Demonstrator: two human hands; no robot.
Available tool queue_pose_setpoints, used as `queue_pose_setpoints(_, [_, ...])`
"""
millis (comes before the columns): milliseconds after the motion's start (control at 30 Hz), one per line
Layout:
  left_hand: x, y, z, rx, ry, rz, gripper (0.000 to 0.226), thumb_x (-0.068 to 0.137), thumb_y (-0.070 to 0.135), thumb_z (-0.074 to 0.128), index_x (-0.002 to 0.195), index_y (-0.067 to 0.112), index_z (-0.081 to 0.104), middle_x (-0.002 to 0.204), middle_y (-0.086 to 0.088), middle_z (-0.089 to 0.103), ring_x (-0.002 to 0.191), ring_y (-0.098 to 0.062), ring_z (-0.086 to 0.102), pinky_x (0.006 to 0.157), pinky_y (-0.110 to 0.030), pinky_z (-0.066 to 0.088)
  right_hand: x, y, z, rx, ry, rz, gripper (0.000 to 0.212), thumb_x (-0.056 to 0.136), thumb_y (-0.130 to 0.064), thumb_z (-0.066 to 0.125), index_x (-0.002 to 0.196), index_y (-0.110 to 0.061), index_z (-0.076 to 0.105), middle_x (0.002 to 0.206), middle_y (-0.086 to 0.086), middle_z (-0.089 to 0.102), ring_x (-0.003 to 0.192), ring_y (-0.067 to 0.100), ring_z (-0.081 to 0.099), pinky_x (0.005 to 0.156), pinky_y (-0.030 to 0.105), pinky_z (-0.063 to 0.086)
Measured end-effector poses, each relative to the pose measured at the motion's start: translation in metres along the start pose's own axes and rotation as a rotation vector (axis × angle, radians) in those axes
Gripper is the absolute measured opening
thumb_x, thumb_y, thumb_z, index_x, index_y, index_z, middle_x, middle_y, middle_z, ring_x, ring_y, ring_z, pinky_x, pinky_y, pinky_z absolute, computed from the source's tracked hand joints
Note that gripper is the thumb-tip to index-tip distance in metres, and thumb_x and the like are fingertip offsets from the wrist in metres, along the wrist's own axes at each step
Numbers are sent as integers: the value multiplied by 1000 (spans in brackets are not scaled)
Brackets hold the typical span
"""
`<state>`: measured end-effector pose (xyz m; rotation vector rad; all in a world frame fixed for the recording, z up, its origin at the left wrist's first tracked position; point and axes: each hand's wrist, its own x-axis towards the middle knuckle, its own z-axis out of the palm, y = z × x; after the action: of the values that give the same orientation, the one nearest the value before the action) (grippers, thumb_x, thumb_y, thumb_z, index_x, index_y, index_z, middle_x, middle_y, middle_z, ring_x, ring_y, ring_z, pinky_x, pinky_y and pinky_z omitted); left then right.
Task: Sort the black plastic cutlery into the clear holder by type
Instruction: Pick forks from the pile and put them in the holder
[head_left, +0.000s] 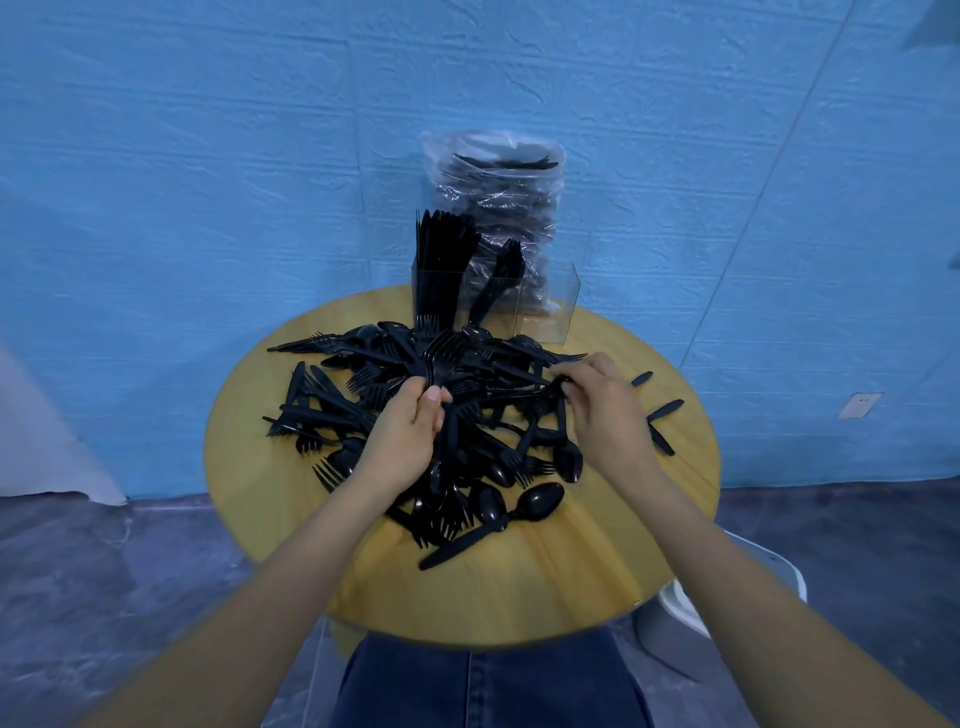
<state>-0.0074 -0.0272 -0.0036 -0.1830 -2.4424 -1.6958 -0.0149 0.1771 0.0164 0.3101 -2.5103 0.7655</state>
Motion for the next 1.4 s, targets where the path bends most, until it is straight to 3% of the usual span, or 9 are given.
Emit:
queue_pose_setpoints(167, [9, 10, 3, -7, 16, 16, 27, 103, 25, 29, 99, 12, 51, 72, 3, 43, 59, -10, 38, 56, -23, 34, 4, -1, -42, 187, 56, 2, 12, 88, -7, 62, 95, -17, 61, 83, -7, 59, 74, 13, 54, 64, 17, 41])
queue_pose_setpoints(333, [10, 27, 16, -42, -90, 27, 25, 103, 20, 30, 87, 19, 49, 72, 3, 44, 64, -11, 41, 64, -28, 37, 7, -25, -51, 315, -85, -20, 25, 83, -11, 70, 77, -30, 54, 72, -16, 58, 66, 0, 52, 60, 16, 45])
queue_pose_setpoints(467, [5, 35, 22, -128, -202, -6, 23, 102, 18, 34, 87, 23, 51, 84, 5, 55, 79, -9, 58, 81, -28, 49, 15, -40, -35, 322, -30, -102, 14, 80, -8, 72, 83, -19, 63, 81, -16, 54, 75, 1, 52, 68, 13, 41])
queue_pose_setpoints(567, [-4, 42, 22, -188, -256, -44, 21, 103, 19, 32, 89, 23, 48, 79, 0, 60, 64, -2, 63, 65, -21, 51, 18, -46, -25, 335, 31, -74, 16, 78, -9, 73, 89, -17, 65, 85, -15, 53, 80, 2, 50, 72, 15, 40])
queue_pose_setpoints(733, [-12, 40, 14, -142, -215, -20, 26, 103, 25, 27, 95, 21, 52, 85, 1, 57, 62, -6, 57, 58, -17, 45, 16, -51, -13, 407, 87, 68, 25, 78, -11, 75, 91, -19, 55, 80, -2, 59, 70, 12, 53, 67, 25, 47])
queue_pose_setpoints(933, [-19, 31, 15, -125, -222, 18, 24, 103, 23, 29, 93, 17, 50, 73, 1, 44, 56, -8, 40, 50, -21, 39, 14, -55, -2, 462, 103, 70, 17, 80, -11, 73, 90, -16, 60, 88, -4, 57, 72, 1, 51, 66, 8, 41])
queue_pose_setpoints(1200, [-27, 9, -3, -72, -55, -47, 25, 102, 22, 29, 92, 9, 47, 72, 1, 41, 57, -7, 37, 49, -16, 36, -15, -27, 7, 129, -327, 178, 27, 88, -18, 65, 114, -9, 62, 95, -4, 56, 85, 7, 51, 65, 11, 39])
queue_pose_setpoints(1300, [-28, 7, -4, -92, -37, -66, 24, 102, 22, 29, 90, 15, 48, 72, 2, 45, 54, -6, 40, 48, -17, 38, -23, -24, 14, 25, -491, 153, 37, 87, -26, 67, 120, -12, 58, 108, 0, 50, 104, 16, 48, 83, 23, 42])
queue_pose_setpoints(1400, [-28, 6, -3, -95, -37, -73, 23, 102, 22, 30, 90, 16, 48, 73, 2, 46, 52, -3, 41, 48, -16, 40, -25, -22, 19, -79, -503, 135, 43, 89, -24, 64, 130, -15, 53, 122, 5, 49, 118, 23, 41, 98, 33, 39])
